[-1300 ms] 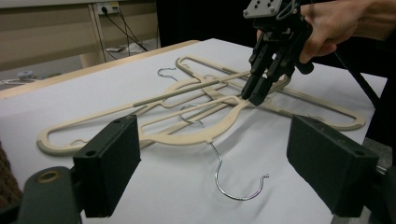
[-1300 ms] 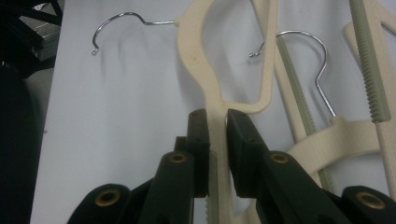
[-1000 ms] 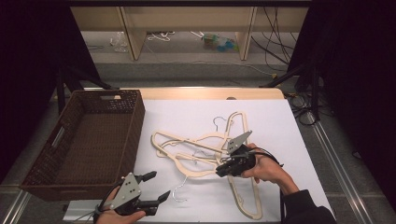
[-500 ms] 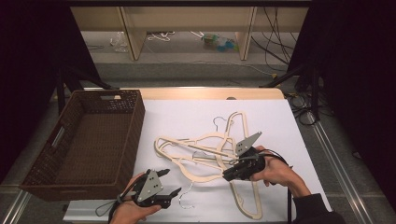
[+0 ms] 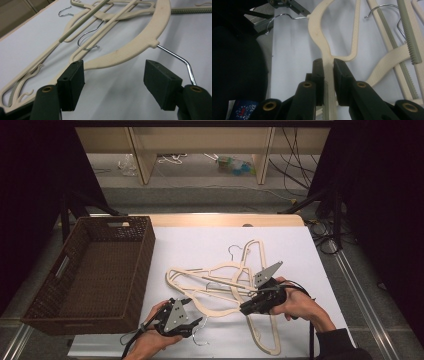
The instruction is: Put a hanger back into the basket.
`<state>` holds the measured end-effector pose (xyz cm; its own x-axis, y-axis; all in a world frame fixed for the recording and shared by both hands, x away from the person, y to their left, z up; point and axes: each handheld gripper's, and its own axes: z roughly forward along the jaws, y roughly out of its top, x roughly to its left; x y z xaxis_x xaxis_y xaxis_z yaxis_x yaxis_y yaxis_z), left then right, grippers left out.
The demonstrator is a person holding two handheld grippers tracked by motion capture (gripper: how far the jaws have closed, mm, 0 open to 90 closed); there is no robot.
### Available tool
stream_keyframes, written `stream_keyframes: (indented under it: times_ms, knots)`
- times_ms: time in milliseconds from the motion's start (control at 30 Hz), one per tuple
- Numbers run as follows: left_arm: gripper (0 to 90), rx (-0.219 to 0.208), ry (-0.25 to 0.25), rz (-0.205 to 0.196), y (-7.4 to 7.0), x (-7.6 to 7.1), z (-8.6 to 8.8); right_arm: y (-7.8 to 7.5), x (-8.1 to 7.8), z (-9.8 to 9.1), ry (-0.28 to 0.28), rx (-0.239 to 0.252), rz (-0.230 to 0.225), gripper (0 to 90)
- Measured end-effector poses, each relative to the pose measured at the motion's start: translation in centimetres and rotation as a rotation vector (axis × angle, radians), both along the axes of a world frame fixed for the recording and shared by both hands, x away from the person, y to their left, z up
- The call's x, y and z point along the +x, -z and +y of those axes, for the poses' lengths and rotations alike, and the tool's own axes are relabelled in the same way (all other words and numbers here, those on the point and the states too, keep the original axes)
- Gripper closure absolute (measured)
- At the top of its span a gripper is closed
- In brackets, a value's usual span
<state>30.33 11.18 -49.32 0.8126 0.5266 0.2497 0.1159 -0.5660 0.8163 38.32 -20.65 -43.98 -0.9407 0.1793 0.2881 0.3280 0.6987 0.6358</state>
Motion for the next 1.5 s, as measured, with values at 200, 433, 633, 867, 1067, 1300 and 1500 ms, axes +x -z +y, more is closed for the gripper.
stream_keyframes:
  times_ms: [200, 433, 633, 867, 1067, 1300, 1500]
  knots:
    - [34.2, 0.003, 0.020, -0.025, -0.1, 0.4, -0.6, 0.0, -0.1, 0.0, -0.005, -0.001, 0.014, 80.2]
    - [45.2, 0.032, 0.098, -0.070, -0.4, 0.4, -1.3, 0.1, 0.0, -0.2, -0.007, 0.012, 0.020, 80.2]
    - [52.0, 0.084, 0.153, -0.104, -1.0, 0.5, -1.4, 0.2, 0.1, -0.5, -0.006, 0.009, 0.040, 80.2]
    - [61.5, 0.150, 0.245, -0.167, -1.9, 0.7, -1.9, 0.2, 0.3, -0.9, -0.004, 0.017, 0.044, 80.1]
    - [68.4, 0.175, 0.298, -0.214, -2.9, 1.0, -2.2, 0.1, 0.5, -1.5, 0.002, 0.032, 0.065, 80.0]
    - [73.9, 0.210, 0.349, -0.251, -4.7, 1.8, -2.7, 0.2, 0.6, -1.7, -0.006, 0.024, 0.073, 80.2]
    - [75.9, 0.236, 0.367, -0.218, -5.9, 2.2, -3.2, -0.1, 0.4, -1.9, 0.017, 0.019, 0.042, 76.3]
